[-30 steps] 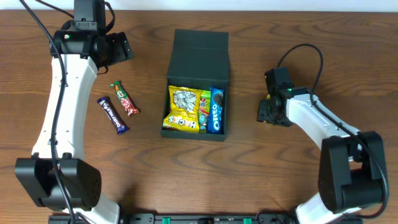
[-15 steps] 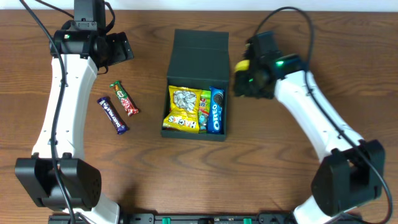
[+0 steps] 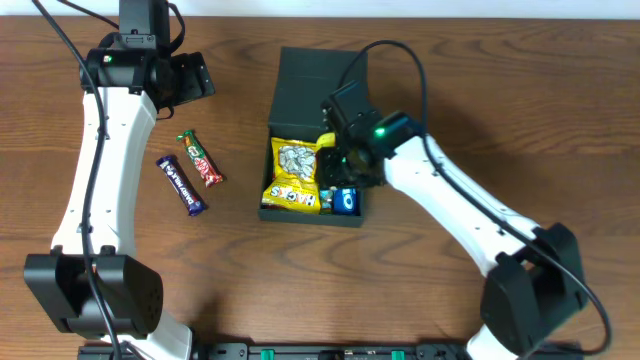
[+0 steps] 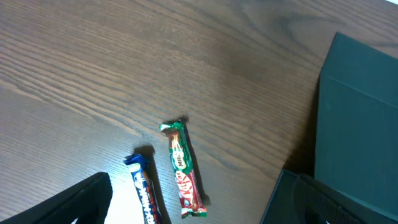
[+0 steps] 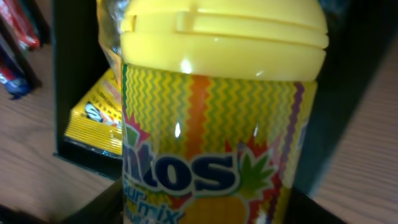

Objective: Pack container

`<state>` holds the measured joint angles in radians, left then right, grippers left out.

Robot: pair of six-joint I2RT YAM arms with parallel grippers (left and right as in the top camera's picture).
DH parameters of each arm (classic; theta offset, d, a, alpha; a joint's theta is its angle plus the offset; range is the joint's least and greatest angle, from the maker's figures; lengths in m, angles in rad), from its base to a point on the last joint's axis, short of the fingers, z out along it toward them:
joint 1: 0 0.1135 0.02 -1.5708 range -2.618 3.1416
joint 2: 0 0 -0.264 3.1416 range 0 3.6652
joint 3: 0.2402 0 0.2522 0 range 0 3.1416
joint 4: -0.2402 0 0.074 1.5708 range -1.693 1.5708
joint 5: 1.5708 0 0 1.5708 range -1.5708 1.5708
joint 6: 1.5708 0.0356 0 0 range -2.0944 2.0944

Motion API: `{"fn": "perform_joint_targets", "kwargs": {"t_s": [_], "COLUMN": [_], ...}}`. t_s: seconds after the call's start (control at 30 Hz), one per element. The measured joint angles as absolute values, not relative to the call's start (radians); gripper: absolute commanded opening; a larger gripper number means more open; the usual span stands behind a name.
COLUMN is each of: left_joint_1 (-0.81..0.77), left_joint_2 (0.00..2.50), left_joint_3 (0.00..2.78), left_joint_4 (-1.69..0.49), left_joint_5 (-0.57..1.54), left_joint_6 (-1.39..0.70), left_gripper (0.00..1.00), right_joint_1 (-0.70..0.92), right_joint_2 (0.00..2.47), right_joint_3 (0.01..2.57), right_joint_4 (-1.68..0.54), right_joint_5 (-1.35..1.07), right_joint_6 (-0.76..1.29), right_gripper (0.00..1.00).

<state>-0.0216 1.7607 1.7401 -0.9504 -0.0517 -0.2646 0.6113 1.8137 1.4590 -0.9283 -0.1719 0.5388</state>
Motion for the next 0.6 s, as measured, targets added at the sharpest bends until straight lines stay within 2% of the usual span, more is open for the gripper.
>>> {"fn": "perform_joint_targets", "kwargs": {"t_s": [0.07, 0.33, 0.6], "left_joint_1": [-0.022, -0.022, -0.021], "left_joint_2": [1.761, 1.761, 1.761], "left_joint_3": [1.74, 1.74, 1.738], "left_joint_4": [-0.957, -0.994, -1.04], "left_joint_5": [-0.052, -0.052, -0.053], "left_joint_6": [-0.265, -0.265, -0.231], "left_gripper": [0.94, 0.93, 0.91], "right_joint_1": [0.619, 0.592, 0.47], "right_joint_2": [1.834, 1.839, 1.781], "right_joint_3": [1.459, 1.462, 1.531], "right_joint_4": [-0.923, -0.921, -0.921], "right_joint_5": [-0.173, -0.165, -0.093], "right_joint_6": [0.542, 0.545, 0.51], "right_gripper": [0.87, 0.89, 0.95]}}
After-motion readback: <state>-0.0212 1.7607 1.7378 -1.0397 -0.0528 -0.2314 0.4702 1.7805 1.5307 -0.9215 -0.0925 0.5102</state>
